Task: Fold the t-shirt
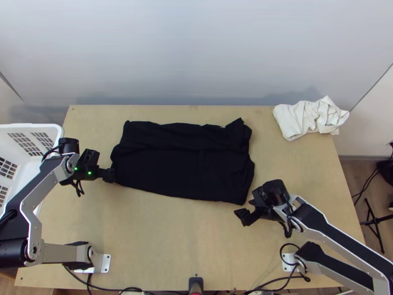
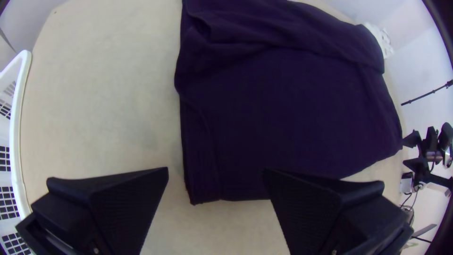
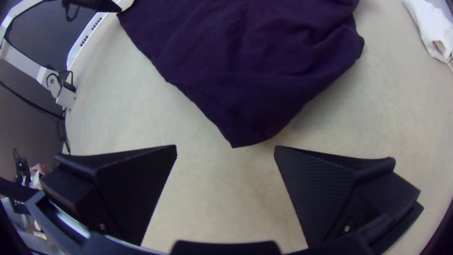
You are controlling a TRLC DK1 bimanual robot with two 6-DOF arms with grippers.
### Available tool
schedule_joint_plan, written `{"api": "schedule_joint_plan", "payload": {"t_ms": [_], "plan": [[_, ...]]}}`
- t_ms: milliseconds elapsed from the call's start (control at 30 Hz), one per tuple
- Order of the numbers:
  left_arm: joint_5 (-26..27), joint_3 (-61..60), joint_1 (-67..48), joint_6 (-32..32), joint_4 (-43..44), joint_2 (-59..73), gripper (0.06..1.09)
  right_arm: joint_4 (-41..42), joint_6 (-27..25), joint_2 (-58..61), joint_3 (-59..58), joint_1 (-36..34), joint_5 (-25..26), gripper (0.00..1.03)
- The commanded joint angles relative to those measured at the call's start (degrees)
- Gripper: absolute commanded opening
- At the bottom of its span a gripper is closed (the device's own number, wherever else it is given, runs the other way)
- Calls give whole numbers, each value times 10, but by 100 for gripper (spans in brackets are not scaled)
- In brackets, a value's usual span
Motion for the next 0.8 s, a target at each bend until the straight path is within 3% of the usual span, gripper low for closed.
{"api": "schedule_joint_plan", "payload": {"t_ms": [0, 67, 167, 333, 367, 400, 500, 533, 600, 700, 767], "plan": [[0, 2, -2, -11, 13, 0, 103, 56, 10, 8, -24, 11, 3, 94], [0, 2, -2, -18, 24, 0, 103, 93, 12, 13, -29, 11, 22, 87], [0, 3, -3, -18, 25, 0, 103, 134, 13, 26, -21, 2, 50, 87], [0, -4, -9, -19, 22, -8, 103, 167, 15, 70, -11, -6, 55, 86], [0, -6, -9, -20, 22, -9, 103, 172, 13, 76, -11, 1, 63, 82], [0, -7, -11, -24, 22, -9, 103, 181, 10, 79, -11, 10, 74, 69], [0, -13, -12, -25, 21, -13, 103, 187, -10, 77, 3, 26, 87, 9], [0, -13, -12, -25, 21, -14, 103, 179, -11, 74, 11, 27, 87, 3], [0, -13, -9, -21, 21, -14, 103, 148, -10, 55, 22, 27, 87, 3], [-1, -14, -4, -18, 22, -12, 103, 42, -11, 48, 64, 42, 77, 3], [-1, -19, -2, -18, 24, -11, 103, -42, -9, 53, 105, 45, 37, 3]]}}
